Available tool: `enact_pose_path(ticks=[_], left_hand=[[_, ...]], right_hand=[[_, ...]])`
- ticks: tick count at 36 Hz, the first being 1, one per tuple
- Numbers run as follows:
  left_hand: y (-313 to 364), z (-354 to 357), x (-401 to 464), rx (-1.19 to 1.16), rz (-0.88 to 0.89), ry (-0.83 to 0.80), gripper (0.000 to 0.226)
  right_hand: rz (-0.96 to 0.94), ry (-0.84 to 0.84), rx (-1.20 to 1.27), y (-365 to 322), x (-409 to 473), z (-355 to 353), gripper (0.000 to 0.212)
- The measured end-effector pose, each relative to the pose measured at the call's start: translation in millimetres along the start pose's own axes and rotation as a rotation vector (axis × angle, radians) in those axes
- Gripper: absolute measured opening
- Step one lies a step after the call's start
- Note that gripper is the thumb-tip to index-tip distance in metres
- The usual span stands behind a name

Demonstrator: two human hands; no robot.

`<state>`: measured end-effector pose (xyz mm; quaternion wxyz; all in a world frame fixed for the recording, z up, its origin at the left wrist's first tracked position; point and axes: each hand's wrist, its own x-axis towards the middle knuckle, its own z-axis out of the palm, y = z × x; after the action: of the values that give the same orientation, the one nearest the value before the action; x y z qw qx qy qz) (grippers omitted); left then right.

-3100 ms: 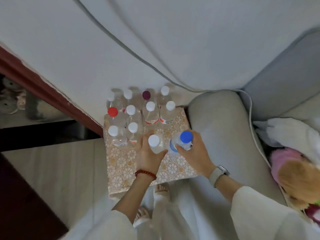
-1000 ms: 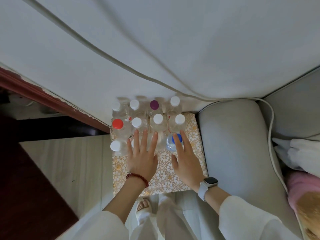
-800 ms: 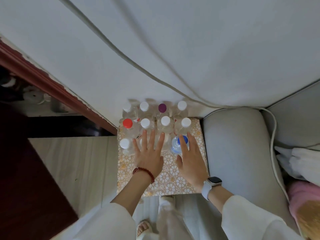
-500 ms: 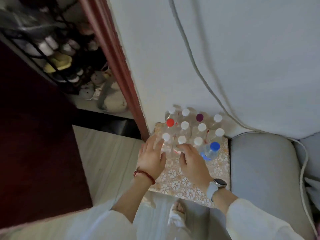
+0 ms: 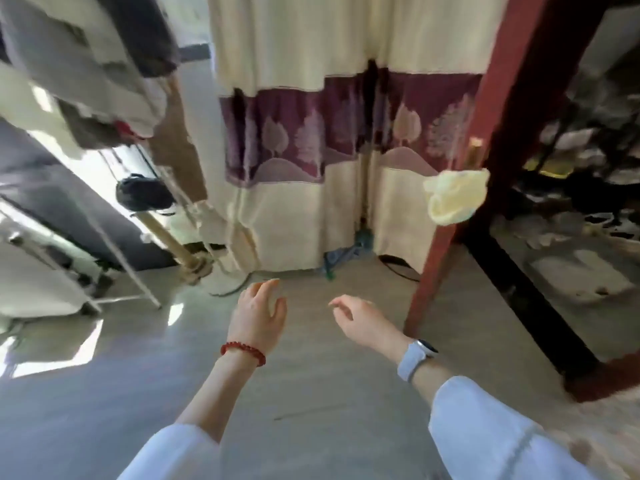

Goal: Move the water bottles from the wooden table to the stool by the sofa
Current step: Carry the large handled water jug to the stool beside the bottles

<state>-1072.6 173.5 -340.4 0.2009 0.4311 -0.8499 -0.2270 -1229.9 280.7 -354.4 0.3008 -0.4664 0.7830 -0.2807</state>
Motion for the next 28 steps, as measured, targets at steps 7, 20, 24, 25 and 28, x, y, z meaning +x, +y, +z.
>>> enact_pose_path(ticks=[7, 20, 24, 25, 28], left_hand=[[-187, -149, -40, 0.014, -0.337, 0.291, 0.031], [-481, -337, -15, 0.082, -0.686, 0.592, 0.03], [-557, -407, 4, 0.066, -0.717, 0.652, 0.029], [-577, -423, 2, 0.055, -0.744, 0.674, 0.029], [-632, -462, -24, 0.027, -0.866, 0.748, 0.028]], right_hand=[[-0.319, -0.327, -0.106, -192, 76, 154, 0.027], [-0.642, -0.535, -0.206, -461, 244, 402, 0.028], [-0.707, -0.548, -0.164, -559, 282, 478, 0.027], [-0.724, -0.581, -0.173, -584, 286, 501, 0.027], [-0.796, -0.699, -0.198, -652, 284, 569, 0.027]])
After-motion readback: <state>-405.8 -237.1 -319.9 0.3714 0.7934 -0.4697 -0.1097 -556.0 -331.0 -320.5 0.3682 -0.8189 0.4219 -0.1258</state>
